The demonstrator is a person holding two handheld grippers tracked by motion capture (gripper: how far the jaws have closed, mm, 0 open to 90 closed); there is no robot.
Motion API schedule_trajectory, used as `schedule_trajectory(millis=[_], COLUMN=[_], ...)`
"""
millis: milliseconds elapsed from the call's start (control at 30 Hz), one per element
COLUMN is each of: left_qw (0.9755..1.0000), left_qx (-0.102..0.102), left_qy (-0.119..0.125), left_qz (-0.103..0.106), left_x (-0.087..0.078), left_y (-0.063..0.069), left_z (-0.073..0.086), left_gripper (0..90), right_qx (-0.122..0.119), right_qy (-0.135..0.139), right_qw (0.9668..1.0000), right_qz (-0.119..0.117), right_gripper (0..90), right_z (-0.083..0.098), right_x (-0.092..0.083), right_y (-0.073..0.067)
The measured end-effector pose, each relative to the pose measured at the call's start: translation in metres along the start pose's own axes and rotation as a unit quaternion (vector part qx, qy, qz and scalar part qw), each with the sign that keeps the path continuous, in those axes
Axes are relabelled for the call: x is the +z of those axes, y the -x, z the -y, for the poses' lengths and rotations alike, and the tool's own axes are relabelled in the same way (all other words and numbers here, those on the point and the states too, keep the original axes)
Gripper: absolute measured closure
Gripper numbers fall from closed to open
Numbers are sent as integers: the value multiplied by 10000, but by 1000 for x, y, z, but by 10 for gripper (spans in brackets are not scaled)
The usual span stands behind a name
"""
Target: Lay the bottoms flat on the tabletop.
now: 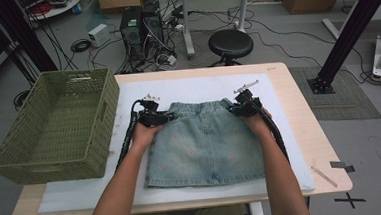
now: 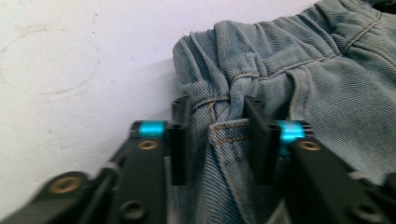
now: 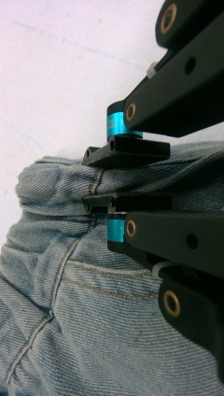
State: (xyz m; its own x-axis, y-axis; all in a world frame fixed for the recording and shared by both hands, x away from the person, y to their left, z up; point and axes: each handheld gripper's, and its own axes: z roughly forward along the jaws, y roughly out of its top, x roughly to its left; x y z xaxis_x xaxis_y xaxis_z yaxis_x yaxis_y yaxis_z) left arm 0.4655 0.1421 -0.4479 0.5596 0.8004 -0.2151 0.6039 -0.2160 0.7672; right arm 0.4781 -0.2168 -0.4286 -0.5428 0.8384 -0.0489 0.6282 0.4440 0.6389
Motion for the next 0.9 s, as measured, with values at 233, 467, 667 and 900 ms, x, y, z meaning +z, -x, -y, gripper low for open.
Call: schedule_trajectory(millis=[233,467,667,900], left_qw=[9984,9979,9968,9957], left_qx=[150,195,113,54], left_qy=[381,411,660,858], left_qz=[-382,-470,-438,-338], left_x=[-5,0,-16,-28], left_y=[4,3,-1,-2], left_z=[2,3,8,16], left_gripper=[762,683,477,440], right_qx=[-66,116,626,-134], right_qy=[271,322,1418,1082], right_qw=[9979,9975,9872,9909], right_qz=[591,614,362,-788], right_gripper=[810,696,498,485], right_z=[0,2,3,0], right_x=[-10,2,-28,-23], right_y=[6,3,2,-51])
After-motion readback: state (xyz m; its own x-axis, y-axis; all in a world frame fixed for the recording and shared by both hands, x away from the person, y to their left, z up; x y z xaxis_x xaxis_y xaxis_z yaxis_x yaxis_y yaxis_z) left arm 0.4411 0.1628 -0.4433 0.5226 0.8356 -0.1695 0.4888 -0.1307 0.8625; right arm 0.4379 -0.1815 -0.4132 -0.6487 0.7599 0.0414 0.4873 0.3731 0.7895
